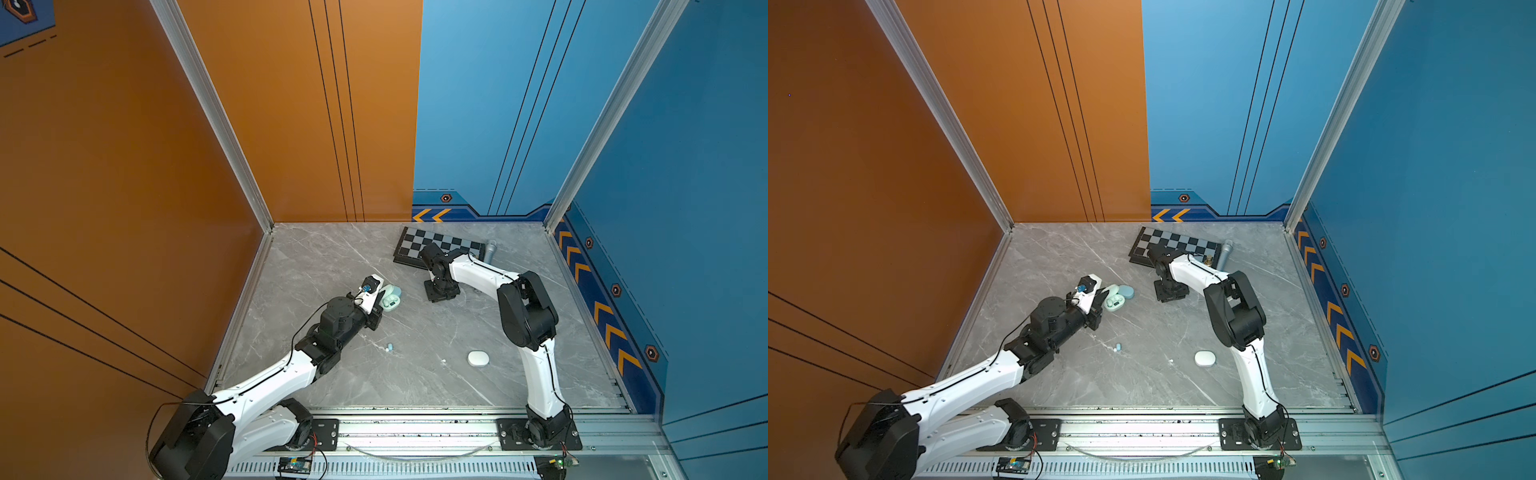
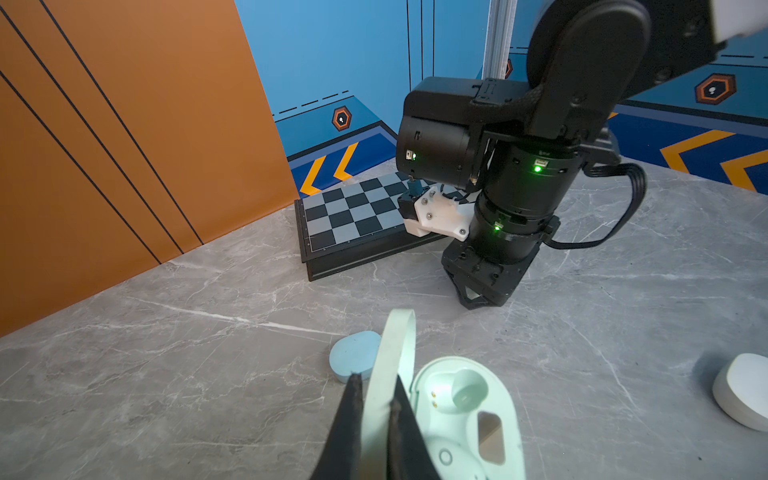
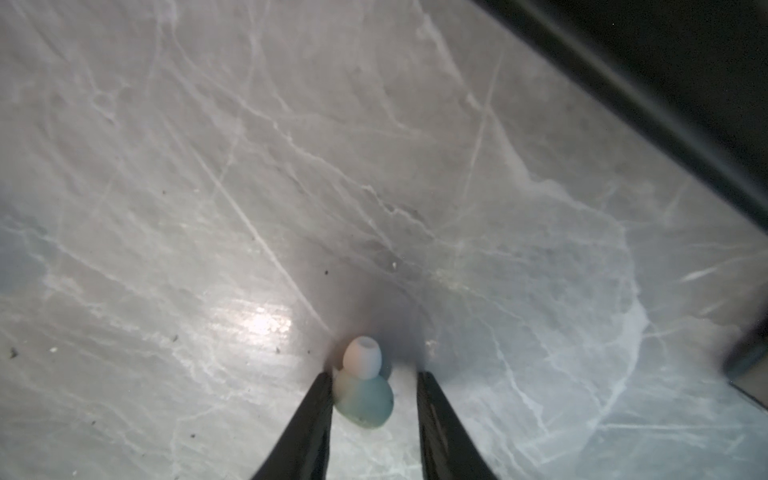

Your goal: Insert the wireless bluetooth earbuds into the charging case

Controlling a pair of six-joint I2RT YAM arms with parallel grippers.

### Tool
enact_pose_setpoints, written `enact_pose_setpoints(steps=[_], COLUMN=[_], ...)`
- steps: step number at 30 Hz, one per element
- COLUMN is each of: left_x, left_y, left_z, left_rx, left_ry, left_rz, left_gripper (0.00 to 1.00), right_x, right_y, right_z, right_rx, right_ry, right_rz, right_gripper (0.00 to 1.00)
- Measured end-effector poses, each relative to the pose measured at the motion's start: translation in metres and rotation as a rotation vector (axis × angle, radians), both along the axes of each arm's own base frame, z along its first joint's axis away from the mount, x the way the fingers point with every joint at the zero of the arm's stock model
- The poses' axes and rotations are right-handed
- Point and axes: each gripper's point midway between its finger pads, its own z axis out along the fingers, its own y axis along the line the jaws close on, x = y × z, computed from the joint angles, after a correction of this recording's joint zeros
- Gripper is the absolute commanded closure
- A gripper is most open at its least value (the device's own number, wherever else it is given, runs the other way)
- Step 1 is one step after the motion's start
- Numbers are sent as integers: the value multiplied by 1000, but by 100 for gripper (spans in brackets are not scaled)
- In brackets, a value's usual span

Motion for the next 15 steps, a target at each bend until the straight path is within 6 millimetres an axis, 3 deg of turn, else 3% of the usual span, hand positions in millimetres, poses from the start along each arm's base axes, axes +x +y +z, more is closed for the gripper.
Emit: enact_pose_setpoints(steps=[15], left_x=[2], left_y=[-1], left_z=[-5], left_rx=[8], left_ry=[12], left_rz=[1], left_gripper=[100], right_x=[-1], right_y=[-17], right_z=[0], right_rx=[-9], right_ry=[9], right_rz=[-31], right_gripper=[64])
